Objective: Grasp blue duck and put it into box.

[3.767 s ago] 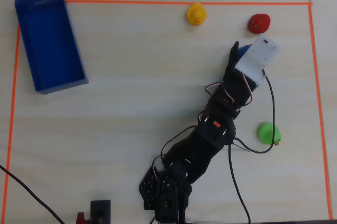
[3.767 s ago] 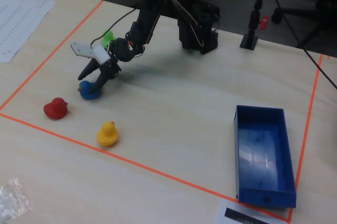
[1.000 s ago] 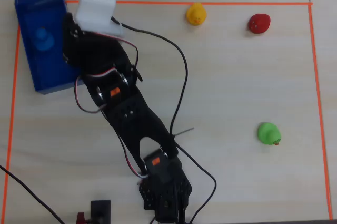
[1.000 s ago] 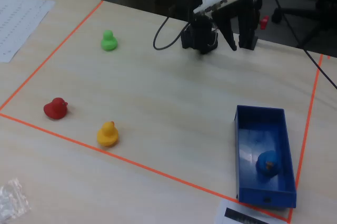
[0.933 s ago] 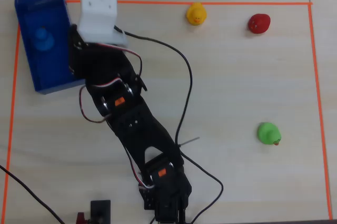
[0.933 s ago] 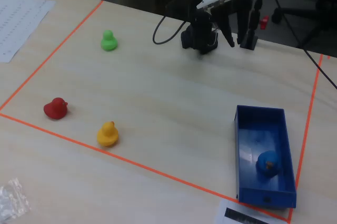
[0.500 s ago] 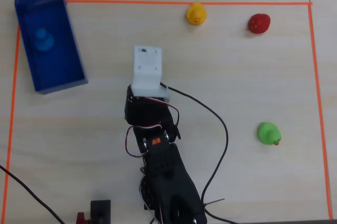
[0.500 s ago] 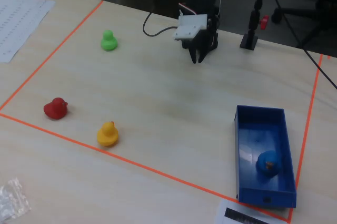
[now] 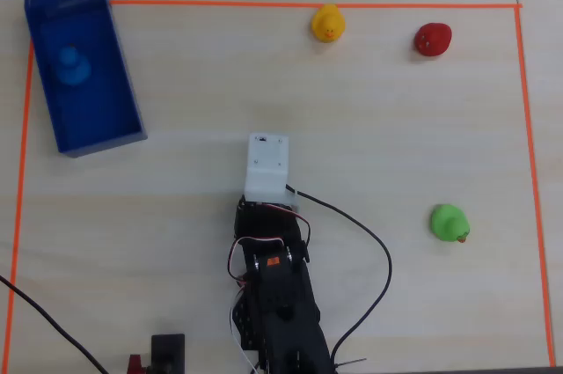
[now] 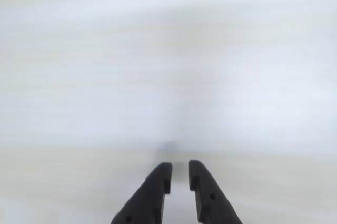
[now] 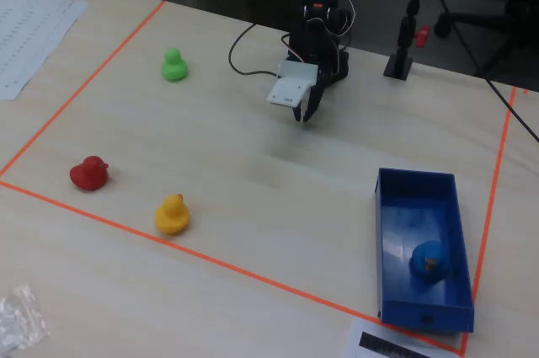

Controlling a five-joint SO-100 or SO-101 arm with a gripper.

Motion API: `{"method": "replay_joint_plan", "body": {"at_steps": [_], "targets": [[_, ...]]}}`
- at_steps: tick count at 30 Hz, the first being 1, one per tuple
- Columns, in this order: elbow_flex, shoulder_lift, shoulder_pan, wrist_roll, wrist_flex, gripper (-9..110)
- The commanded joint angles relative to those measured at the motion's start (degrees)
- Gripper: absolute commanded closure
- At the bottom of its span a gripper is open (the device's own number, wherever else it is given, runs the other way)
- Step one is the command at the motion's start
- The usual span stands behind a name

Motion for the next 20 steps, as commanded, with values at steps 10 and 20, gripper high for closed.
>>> {"method": "replay_joint_plan", "body": {"at_steps": [10,20], "targets": [[-0.2,0.4,3.3,-0.8,10.3,101],[-0.2,0.4,3.3,-0.8,10.3,101]]}}
